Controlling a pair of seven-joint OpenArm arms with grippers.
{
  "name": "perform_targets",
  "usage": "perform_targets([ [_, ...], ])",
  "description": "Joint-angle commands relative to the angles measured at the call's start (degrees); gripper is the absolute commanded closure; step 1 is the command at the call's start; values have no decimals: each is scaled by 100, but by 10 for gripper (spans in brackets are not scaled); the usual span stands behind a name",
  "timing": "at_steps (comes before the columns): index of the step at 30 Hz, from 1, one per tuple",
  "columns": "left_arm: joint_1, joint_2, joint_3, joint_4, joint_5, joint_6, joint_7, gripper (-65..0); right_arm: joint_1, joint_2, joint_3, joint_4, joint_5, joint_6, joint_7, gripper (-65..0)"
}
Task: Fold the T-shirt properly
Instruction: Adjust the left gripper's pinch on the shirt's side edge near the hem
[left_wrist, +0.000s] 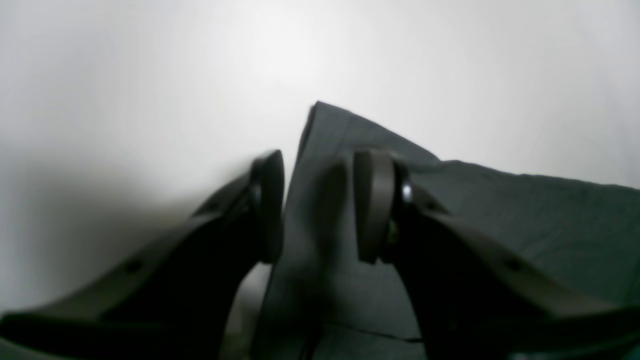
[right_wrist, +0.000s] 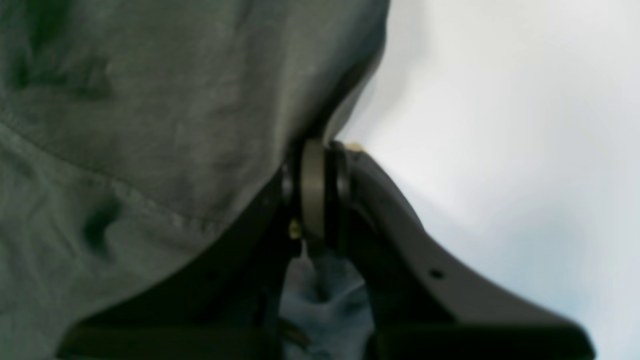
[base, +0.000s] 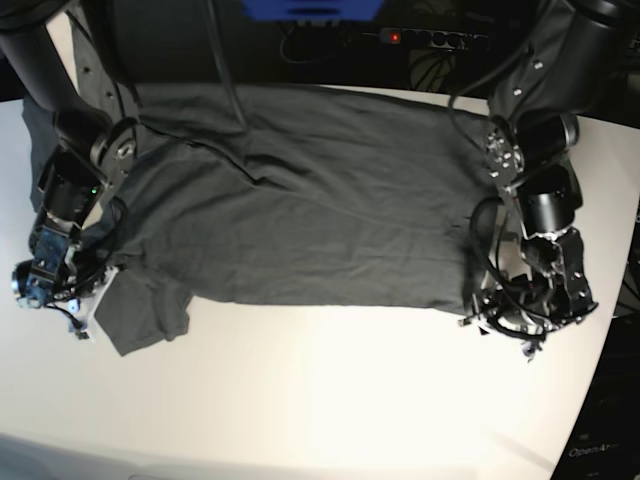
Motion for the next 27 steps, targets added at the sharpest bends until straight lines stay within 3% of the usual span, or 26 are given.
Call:
perform_targets([
  [1, -212, -48, 10, 118, -54, -18, -38, -225, 136, 53, -7, 78, 7, -1, 3, -9],
  [6, -212, -48, 36, 56, -45, -10, -196, -225, 74, 45, -7, 78, 25, -1, 3, -9],
  [14, -185, -48, 731, 47, -45, -1, -231, -225, 74, 45, 2, 78, 25, -1, 11, -9],
  [27, -176, -162, 731, 47, 315, -10, -187, -225, 65, 36, 29, 78, 34, -1, 11, -9],
])
